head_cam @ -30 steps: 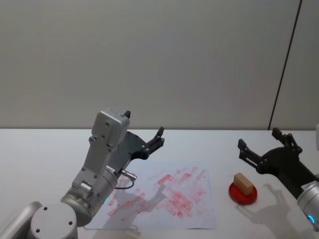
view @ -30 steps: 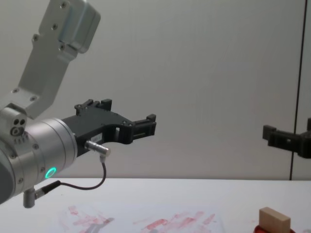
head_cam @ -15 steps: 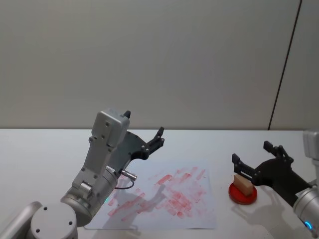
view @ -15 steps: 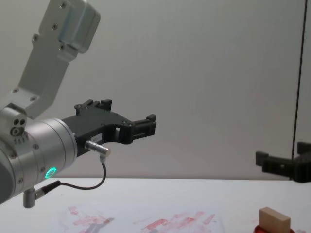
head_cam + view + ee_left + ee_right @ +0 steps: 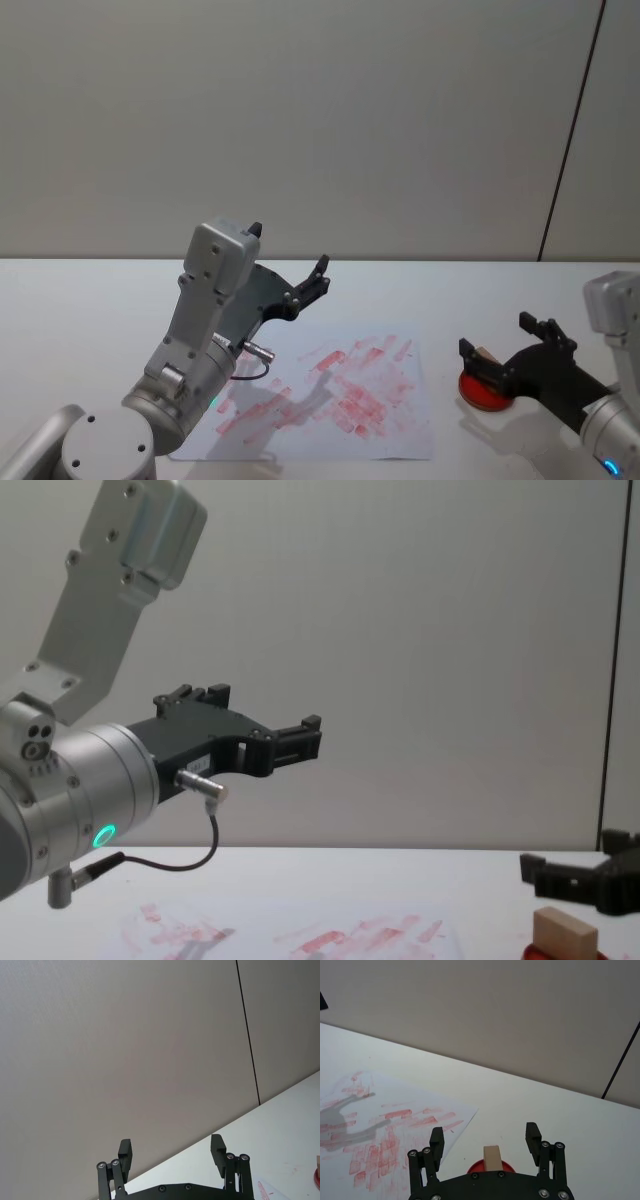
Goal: Use the one hand to pick up the stamp and affix it onto the A4 paper.
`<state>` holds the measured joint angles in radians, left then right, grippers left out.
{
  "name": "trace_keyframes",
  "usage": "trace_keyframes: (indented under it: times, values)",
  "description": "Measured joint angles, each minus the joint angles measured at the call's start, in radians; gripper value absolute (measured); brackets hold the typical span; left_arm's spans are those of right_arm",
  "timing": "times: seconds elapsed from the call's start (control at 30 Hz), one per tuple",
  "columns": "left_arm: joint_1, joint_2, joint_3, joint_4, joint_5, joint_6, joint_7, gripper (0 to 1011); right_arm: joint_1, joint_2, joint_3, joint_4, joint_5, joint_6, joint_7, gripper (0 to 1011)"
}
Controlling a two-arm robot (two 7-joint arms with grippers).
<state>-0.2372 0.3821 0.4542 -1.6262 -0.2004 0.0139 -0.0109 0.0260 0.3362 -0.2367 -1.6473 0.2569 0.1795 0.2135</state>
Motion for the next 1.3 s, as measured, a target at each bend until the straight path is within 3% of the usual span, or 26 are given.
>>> trace_keyframes:
  times: [0.7,0.97,1.1,1.2,1.3]
  values:
    - [0.0,0.0,0.0,0.0,0.0,0.0,0.0,1003,0.035,-0.023,-0.014,0.107,-0.047,0.025,0.021,1001]
    - [0.0,0.0,0.0,0.0,0.0,0.0,0.0,1002,0.049,-0.028,-0.016,0.141,-0.057,0.028,0.029,843]
    - [0.0,0.0,0.0,0.0,0.0,0.0,0.0,1002,0.054,-0.03,-0.016,0.151,-0.059,0.028,0.031,737]
    - [0.0,0.0,0.0,0.0,0.0,0.0,0.0,1002,0.059,-0.032,-0.016,0.163,-0.061,0.029,0.034,597]
    - [0.0,0.0,0.0,0.0,0.0,0.0,0.0,1003,0.062,-0.033,-0.015,0.169,-0.061,0.029,0.036,538]
